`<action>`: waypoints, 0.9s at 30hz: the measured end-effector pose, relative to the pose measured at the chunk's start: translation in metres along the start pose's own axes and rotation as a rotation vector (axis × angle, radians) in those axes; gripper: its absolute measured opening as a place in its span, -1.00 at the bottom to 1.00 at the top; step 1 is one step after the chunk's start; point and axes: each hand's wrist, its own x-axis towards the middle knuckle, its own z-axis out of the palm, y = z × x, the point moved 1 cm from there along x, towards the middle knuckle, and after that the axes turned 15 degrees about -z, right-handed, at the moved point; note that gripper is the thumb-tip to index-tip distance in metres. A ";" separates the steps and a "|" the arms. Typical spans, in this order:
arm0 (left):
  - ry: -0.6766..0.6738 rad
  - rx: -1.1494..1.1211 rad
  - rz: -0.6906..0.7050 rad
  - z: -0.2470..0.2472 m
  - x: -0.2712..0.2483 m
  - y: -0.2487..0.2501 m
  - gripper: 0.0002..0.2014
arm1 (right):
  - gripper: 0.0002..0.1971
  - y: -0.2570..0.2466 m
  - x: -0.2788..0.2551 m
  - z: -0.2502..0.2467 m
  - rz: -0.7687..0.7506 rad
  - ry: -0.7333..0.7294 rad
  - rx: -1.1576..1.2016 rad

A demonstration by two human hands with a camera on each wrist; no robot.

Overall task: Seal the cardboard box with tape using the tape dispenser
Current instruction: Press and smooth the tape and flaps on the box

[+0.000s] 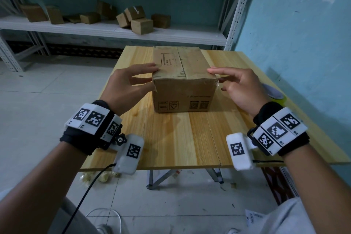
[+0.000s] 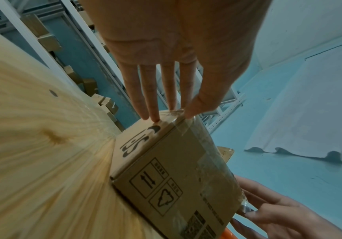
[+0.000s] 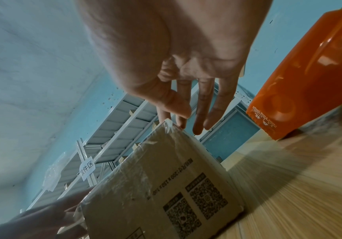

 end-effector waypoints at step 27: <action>0.014 0.062 0.005 -0.003 0.004 -0.004 -0.57 | -0.53 0.003 0.001 0.003 0.007 0.028 0.026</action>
